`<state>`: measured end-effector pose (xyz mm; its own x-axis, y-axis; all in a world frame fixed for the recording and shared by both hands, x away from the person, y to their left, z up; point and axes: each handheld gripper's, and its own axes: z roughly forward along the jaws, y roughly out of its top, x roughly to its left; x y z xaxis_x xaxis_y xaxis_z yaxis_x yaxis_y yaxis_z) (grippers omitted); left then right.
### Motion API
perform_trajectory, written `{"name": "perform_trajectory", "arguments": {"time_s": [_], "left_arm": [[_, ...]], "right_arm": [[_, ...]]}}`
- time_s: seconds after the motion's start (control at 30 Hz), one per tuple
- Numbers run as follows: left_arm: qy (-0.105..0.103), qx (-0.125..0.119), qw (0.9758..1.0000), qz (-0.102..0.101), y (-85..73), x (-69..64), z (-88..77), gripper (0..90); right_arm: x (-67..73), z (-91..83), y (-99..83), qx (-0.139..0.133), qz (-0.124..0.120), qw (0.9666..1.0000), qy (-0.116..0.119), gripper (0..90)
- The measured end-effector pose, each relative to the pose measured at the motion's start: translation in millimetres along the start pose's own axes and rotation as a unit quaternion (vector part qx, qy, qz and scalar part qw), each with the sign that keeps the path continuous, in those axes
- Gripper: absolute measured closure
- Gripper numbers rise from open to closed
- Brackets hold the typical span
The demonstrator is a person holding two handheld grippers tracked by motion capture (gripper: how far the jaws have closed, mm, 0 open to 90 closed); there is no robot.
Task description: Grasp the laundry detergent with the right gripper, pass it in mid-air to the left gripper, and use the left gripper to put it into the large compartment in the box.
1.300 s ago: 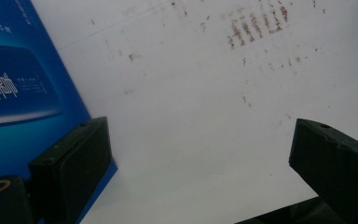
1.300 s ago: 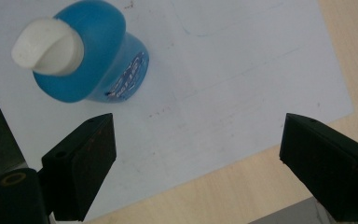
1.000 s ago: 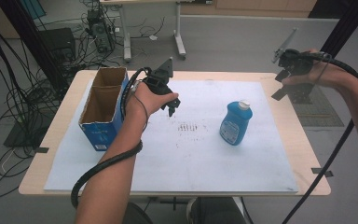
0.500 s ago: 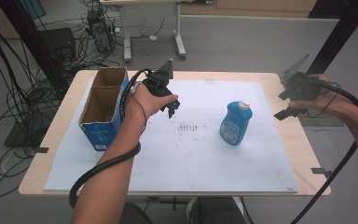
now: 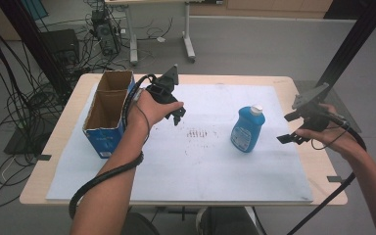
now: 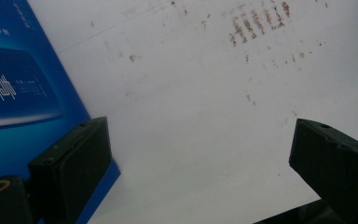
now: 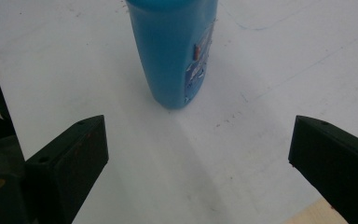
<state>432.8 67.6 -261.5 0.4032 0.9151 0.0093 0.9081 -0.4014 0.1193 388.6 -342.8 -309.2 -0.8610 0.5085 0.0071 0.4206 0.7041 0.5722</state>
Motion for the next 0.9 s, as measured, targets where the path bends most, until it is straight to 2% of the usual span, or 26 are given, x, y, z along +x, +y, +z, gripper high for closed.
{"name": "perform_trajectory", "arguments": {"time_s": [0.27, 0.47, 0.8, 0.9], "left_arm": [[-0.001, 0.000, 1.0000, -0.003, -4.9, 3.8, 3.5, 6.1], [-0.001, 0.002, 1.0000, -0.004, -6.7, 5.4, 5.2, 6.1], [0.000, 0.002, 1.0000, -0.002, -6.0, 3.6, 8.9, 6.1], [0.000, 0.002, 1.0000, -0.001, -5.8, 3.1, 9.8, 6.1]], "right_arm": [[14.1, 23.4, -2.8, -0.039, 0.007, 0.9990, -0.018, 4.5], [20.4, 38.9, -5.3, -0.056, 0.014, 0.9980, -0.025, 4.1], [31.6, 61.3, -6.0, -0.103, 0.033, 0.9928, -0.050, 3.6], [34.5, 66.6, -6.1, -0.120, 0.037, 0.9903, -0.059, 3.4]]}}
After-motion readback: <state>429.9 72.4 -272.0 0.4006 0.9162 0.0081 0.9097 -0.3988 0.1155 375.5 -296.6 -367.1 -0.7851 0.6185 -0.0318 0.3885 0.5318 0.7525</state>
